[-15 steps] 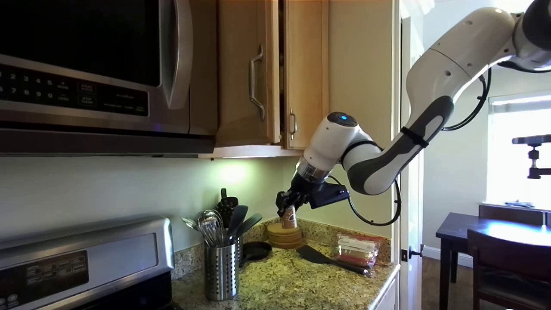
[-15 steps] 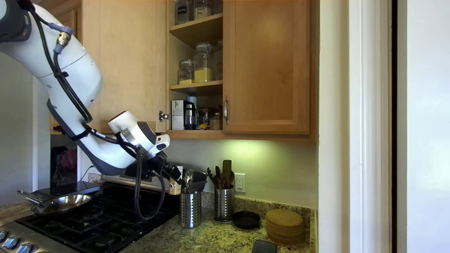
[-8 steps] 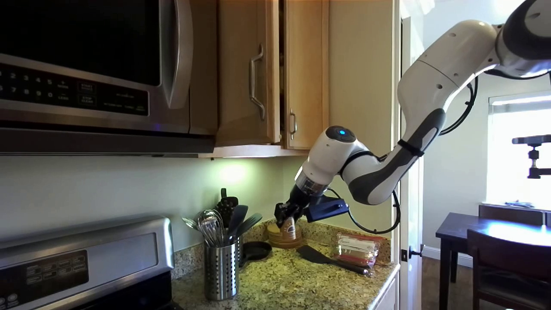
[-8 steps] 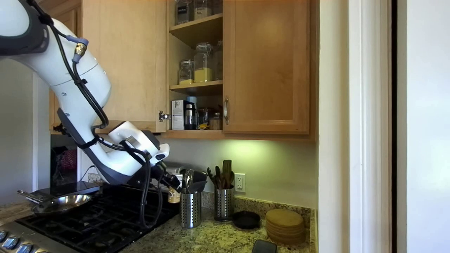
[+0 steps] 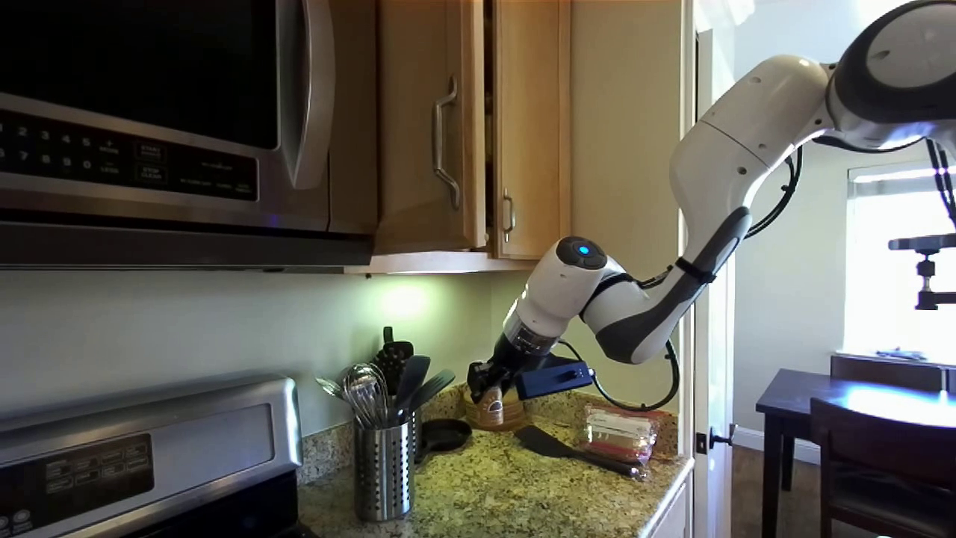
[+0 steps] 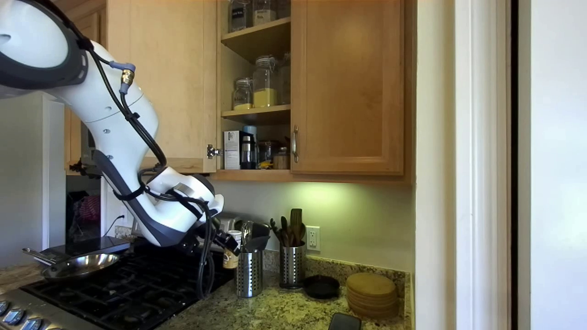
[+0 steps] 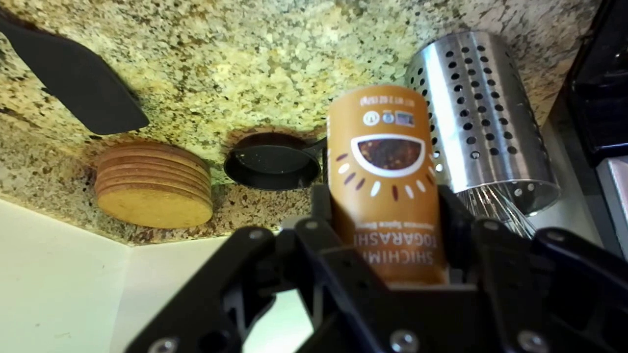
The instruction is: Open the top left door of the cabinet, pick up the spice bottle and put it on the countertop.
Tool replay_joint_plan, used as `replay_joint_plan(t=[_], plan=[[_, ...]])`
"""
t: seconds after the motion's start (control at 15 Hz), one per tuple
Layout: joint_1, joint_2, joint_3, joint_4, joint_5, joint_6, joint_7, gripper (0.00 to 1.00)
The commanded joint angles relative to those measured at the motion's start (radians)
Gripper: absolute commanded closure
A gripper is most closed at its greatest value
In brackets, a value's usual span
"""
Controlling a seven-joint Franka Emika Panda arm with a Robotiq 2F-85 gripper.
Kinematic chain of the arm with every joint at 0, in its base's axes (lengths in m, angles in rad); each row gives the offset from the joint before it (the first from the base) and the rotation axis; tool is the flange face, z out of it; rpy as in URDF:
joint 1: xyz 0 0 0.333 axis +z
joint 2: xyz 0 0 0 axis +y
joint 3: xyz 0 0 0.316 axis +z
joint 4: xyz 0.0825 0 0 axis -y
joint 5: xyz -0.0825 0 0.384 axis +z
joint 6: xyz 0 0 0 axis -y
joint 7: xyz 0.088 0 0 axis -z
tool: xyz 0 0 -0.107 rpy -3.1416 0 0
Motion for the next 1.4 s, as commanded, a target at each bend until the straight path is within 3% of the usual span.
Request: replay_joint_plan(t=[0.0,0.07,1.33], plan=[[0.01,0.021,-0.008,0.021,-0.064,0.011,0.094,0.73],[0.002,0.012,0.001,0.008,-0.015,0.0,0.027,0.48],[0.003,0.023,0.001,0.013,-0.019,0.0,0.039,0.48]])
